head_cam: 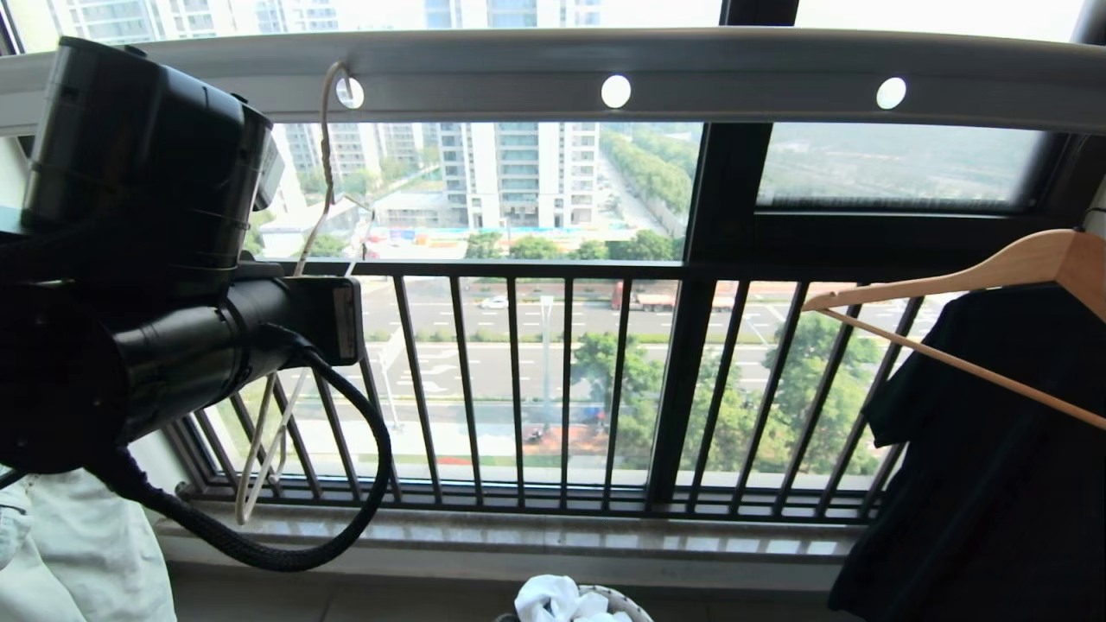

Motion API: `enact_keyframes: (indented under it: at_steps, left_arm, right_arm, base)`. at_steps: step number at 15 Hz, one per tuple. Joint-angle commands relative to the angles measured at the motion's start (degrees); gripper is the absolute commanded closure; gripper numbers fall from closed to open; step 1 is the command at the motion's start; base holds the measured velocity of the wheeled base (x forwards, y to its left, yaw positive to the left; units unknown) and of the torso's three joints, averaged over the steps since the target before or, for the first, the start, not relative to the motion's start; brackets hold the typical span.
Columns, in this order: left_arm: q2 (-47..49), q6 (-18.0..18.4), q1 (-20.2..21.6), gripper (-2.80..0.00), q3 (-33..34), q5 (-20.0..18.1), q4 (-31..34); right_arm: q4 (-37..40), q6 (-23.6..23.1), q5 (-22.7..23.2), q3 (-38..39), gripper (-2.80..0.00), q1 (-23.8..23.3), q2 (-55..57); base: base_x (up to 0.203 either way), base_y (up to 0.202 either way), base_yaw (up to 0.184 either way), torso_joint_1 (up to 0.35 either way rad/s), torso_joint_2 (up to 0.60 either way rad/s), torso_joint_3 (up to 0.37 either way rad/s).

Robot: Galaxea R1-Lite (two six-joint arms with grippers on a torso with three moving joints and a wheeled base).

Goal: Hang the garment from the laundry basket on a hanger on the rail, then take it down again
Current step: Pick up the clothes rack on the clothesline

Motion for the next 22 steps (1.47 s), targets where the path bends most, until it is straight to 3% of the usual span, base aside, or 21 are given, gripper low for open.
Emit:
enact_keyframes:
  at_steps: [1,8,14,18,20,22]
  left_arm:
    - [-0.2,0.4,0.0,0.0,2.2,0.2,-2.6]
    - [-1.0,1.3,0.2,0.0,4.0,-0.8,-6.5]
    - [-9.2,3.1,0.0,0.0,5.1,-1.1,-6.1]
    - [-13.9,4.9,-0.3,0.0,10.2,-1.5,-6.0]
    - [-16.5,5.1,-2.3,0.0,12.7,-6.0,-3.9]
    - [-20.7,5.1,-4.4,0.0,13.3,-18.6,4.4]
  right_arm:
    - [0.0,0.0,0.0,0.0,0.0,0.0,0.1]
    - [0.0,0.0,0.0,0.0,0.0,0.0,0.1]
    - [0.0,0.0,0.0,0.0,0.0,0.0,0.1]
    - [0.0,0.0,0.0,0.0,0.0,0.0,0.1]
    - [0.0,0.0,0.0,0.0,0.0,0.0,0.1]
    - [0.0,0.0,0.0,0.0,0.0,0.0,0.1]
  base:
    - [0.0,0.0,0.0,0.0,0.0,0.0]
    - [0.0,0.0,0.0,0.0,0.0,0.0]
    - [0.0,0.0,0.0,0.0,0.0,0.0]
    - [0.0,0.0,0.0,0.0,0.0,0.0]
    - [0.0,0.0,0.0,0.0,0.0,0.0]
    - [0.0,0.0,0.0,0.0,0.0,0.0]
